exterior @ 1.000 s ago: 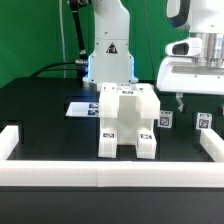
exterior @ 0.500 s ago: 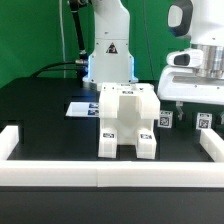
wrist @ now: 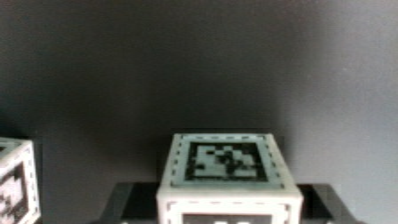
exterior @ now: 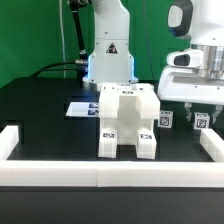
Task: Assemble chair
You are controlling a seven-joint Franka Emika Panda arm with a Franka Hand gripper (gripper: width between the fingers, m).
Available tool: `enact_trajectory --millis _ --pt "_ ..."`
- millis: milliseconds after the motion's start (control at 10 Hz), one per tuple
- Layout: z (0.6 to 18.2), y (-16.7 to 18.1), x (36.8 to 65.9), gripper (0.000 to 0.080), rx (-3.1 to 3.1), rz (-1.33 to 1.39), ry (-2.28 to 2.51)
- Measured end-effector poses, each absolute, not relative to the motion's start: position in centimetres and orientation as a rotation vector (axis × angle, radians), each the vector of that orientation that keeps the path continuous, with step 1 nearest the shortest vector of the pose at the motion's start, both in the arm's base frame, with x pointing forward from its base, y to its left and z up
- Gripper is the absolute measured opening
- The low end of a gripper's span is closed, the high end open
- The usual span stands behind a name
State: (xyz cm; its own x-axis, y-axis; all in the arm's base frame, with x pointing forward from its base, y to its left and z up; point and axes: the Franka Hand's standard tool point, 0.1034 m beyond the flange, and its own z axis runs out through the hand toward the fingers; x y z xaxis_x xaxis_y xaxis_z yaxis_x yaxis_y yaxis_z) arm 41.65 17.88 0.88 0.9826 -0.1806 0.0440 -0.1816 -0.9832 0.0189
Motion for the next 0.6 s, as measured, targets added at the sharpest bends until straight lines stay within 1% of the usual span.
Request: enact_trajectory --millis 200,300,400,600 --pt "1.1 17.4 41.9 0.0285 3.106 0.07 -0.265" --pt "1.6 16.8 42.1 0.0285 3.108 0.07 -0.235" --pt "2.8 16.0 42.3 0.0285 3.111 0.042 -0.212" --pt "6.1 14.5 43.4 0.0285 3.135 0.019 -0.167"
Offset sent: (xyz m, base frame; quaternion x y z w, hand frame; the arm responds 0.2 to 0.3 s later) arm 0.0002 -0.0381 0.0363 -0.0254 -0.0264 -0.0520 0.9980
